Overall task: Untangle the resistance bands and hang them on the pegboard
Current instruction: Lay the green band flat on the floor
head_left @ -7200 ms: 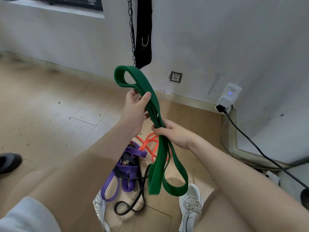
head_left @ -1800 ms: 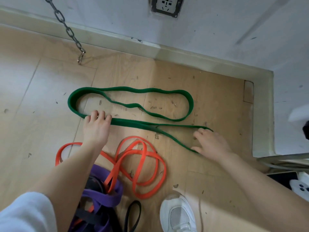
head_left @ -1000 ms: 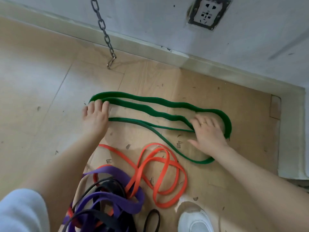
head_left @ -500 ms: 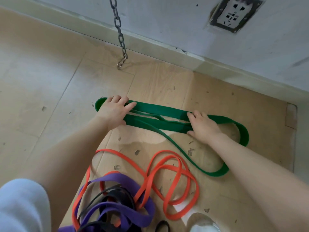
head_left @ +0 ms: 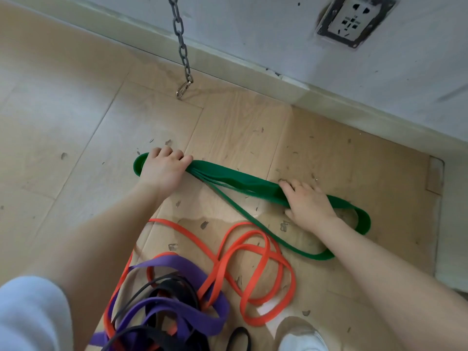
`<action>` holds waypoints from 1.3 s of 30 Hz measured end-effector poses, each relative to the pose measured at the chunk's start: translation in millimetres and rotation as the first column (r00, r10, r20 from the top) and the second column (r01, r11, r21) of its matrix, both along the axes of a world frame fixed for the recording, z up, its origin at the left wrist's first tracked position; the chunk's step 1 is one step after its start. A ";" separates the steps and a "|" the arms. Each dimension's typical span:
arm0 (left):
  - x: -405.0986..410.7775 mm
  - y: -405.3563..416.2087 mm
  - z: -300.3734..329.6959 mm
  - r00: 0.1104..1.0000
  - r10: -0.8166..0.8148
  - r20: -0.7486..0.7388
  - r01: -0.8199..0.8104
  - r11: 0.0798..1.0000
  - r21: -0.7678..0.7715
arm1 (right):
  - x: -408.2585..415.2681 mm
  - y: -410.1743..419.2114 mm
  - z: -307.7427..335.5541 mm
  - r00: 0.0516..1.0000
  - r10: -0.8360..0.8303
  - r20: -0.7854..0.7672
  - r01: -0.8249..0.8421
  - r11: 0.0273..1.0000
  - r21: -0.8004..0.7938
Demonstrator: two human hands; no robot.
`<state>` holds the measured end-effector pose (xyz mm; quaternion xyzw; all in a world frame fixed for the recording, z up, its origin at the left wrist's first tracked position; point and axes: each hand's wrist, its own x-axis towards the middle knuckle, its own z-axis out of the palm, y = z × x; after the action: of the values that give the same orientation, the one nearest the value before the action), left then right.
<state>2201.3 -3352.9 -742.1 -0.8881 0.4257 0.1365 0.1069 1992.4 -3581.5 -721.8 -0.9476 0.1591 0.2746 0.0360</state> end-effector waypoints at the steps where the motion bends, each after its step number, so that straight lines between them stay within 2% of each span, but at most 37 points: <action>1: -2.9 -0.9 -2.2 1.000 0.021 0.008 -0.021 1.000 0.007 | -2.5 0.2 -1.5 0.999 -0.032 -0.027 0.032 0.999 0.003; 4: -15.7 -6.8 -4.7 0.996 0.077 0.040 -0.077 0.997 0.008 | -4.7 2.5 -5.1 0.997 -0.072 0.012 0.071 0.996 0.052; 6: -25.9 -10.1 -6.1 0.999 0.043 0.022 -0.043 0.999 -0.006 | -7.1 8.7 -5.6 0.995 -0.070 0.066 0.060 0.988 0.140; 8: -34.0 -13.2 -9.8 0.998 -0.071 0.001 0.070 0.993 -0.097 | -9.9 11.8 -5.7 0.957 -0.259 0.129 0.208 0.926 0.315; 9: -36.7 -14.2 -12.7 0.985 -0.168 0.024 0.170 0.972 -0.161 | -9.6 9.7 -6.1 0.906 -0.392 0.161 0.308 0.870 0.384; 12: -42.2 -16.7 -27.0 0.920 -0.380 0.095 0.392 0.882 -0.263 | -3.5 -7.0 -11.0 0.745 -0.632 0.213 0.507 0.744 0.434; 13: -44.5 -18.2 -29.8 0.913 -0.396 0.096 0.407 0.871 -0.274 | -0.4 -12.8 -11.2 0.757 -0.625 0.188 0.523 0.754 0.398; 14: -47.3 -19.7 -32.0 0.914 -0.395 0.088 0.403 0.868 -0.289 | 2.2 -18.2 -10.8 0.821 -0.552 0.150 0.490 0.814 0.312; 16: -53.0 -22.0 -35.0 0.923 -0.380 0.068 0.382 0.876 -0.294 | 6.0 -22.6 -7.1 0.956 -0.291 0.044 0.284 0.952 0.112; 17: -54.8 -22.8 -35.3 0.926 -0.372 0.063 0.374 0.883 -0.283 | 7.9 -23.0 -4.2 0.986 -0.165 0.016 0.164 0.984 0.063; 19: -56.4 -23.1 -36.9 0.929 -0.363 0.066 0.367 0.888 -0.278 | 9.2 -21.7 -2.6 0.999 0.049 0.009 -0.049 0.999 -0.001; 21: -55.8 -23.1 -36.7 0.934 -0.353 0.062 0.354 0.886 -0.300 | 9.5 -22.6 -3.0 0.983 0.180 0.031 -0.179 0.983 -0.035; 22: -55.0 -22.9 -36.3 0.935 -0.347 0.070 0.350 0.884 -0.310 | 9.2 -25.2 -2.7 0.982 0.187 0.033 -0.187 0.982 -0.026; 26: -54.7 -26.2 -34.6 0.958 -0.275 0.077 0.285 0.898 -0.335 | 2.2 -33.2 4.6 0.995 -0.053 0.089 0.037 0.985 0.168; 29: -56.6 -30.3 -31.7 0.964 -0.248 0.097 0.266 0.893 -0.363 | -12.4 -12.2 3.8 0.999 -0.040 0.008 0.037 0.977 0.209; 32: -53.0 -29.0 -30.8 0.956 -0.269 0.119 0.294 0.879 -0.374 | -24.3 7.2 5.7 0.983 -0.185 -0.002 0.183 0.966 0.185; 36: -52.1 -33.7 -23.8 0.962 -0.235 0.138 0.271 0.880 -0.389 | -28.9 34.7 2.6 0.976 -0.202 -0.081 0.204 0.979 0.018; 39: -56.9 -35.3 -24.3 0.969 -0.206 0.139 0.244 0.896 -0.371 | -24.7 47.9 -7.0 0.956 -0.292 -0.025 0.292 0.956 -0.008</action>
<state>2144.3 -3388.2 -766.3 -0.8420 0.5384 -0.0060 -0.0343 1967.7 -3533.5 -728.8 -0.9101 0.2985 0.2781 0.0722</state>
